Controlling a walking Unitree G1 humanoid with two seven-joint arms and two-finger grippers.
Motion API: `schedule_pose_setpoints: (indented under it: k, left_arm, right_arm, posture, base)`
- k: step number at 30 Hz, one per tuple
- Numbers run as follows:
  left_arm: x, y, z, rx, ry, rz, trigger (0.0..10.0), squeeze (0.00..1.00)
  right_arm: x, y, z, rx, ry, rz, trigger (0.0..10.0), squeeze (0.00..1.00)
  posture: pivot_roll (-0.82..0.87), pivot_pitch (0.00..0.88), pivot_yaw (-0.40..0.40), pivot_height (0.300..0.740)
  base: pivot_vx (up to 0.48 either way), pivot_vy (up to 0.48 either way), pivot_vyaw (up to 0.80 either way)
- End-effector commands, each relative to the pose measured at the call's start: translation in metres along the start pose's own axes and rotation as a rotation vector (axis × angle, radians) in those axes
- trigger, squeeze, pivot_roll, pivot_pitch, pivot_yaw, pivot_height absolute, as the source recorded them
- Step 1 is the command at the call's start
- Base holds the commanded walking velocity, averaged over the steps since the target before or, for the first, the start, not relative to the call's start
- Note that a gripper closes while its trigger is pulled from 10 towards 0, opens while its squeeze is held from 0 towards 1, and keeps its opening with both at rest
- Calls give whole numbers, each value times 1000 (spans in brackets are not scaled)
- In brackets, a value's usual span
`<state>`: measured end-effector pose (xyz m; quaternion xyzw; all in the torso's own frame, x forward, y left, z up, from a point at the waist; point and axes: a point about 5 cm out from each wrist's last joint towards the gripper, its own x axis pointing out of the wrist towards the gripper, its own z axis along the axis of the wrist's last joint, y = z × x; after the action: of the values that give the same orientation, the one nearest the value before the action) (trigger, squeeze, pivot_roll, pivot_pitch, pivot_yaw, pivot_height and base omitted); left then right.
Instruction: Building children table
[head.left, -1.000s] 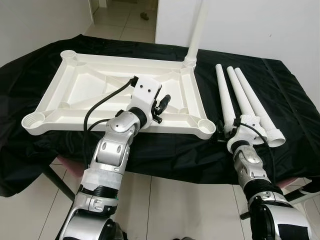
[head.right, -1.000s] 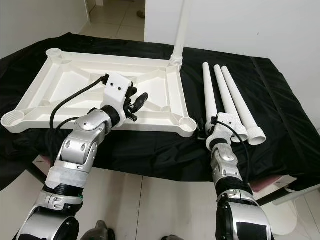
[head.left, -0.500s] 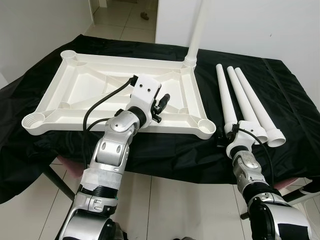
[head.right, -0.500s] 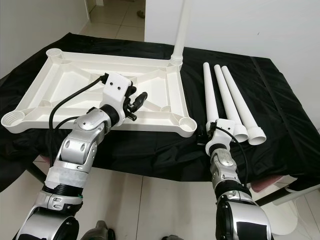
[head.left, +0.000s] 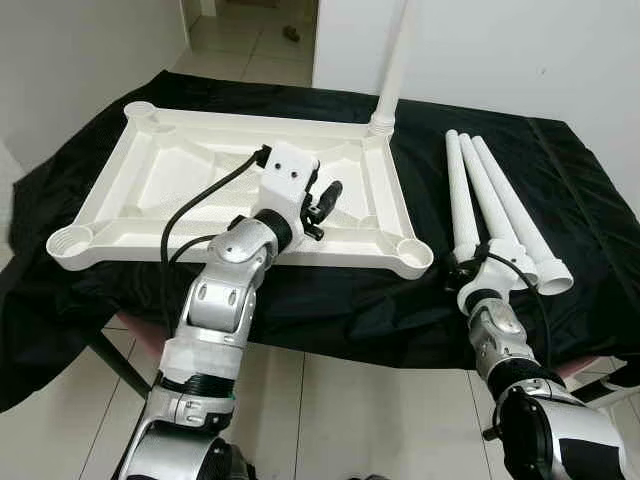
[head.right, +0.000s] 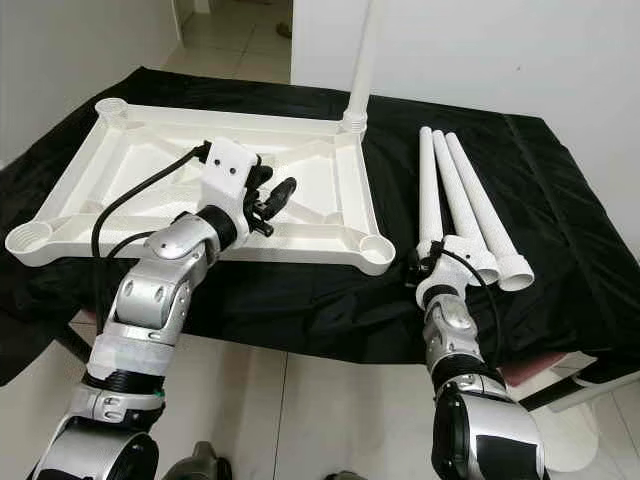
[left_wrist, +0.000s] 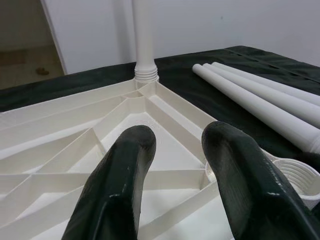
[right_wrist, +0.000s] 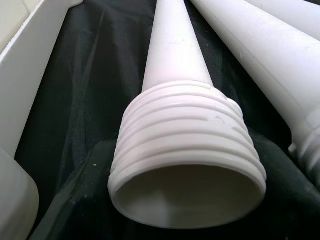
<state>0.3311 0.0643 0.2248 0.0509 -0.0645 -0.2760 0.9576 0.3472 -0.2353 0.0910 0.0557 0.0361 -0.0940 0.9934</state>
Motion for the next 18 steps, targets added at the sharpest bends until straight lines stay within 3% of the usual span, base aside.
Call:
schedule_pose_setpoints:
  k: [1,7,8,10,18]
  left_arm:
    - [-1,0,-4,-14,16,50,10000,0]
    - [-1,1,-4,-12,18,57,10000,0]
    - [-1,3,-6,-26,30,79,10000,0]
    - [-1,5,-8,-47,43,99,10000,0]
    - [-1,7,-7,-56,32,96,10000,0]
  right_arm:
    - [-2,-4,-5,18,17,-17,0,0]
    - [-1,-2,-1,14,-12,-4,0,0]
    - [2,2,17,-28,-121,8,10000,0]
    - [4,6,40,-81,-253,16,10000,0]
    - [8,10,59,-124,-335,11,10000,0]
  posture:
    - [153,35,-20,740]
    - [153,36,-20,740]
    - [138,33,-23,740]
    - [136,29,-25,740]
    - [132,22,-32,740]
  base:
    - [0,0,0]
    - [0,0,0]
    - [0,0,0]
    - [0,0,0]
    - [0,0,0]
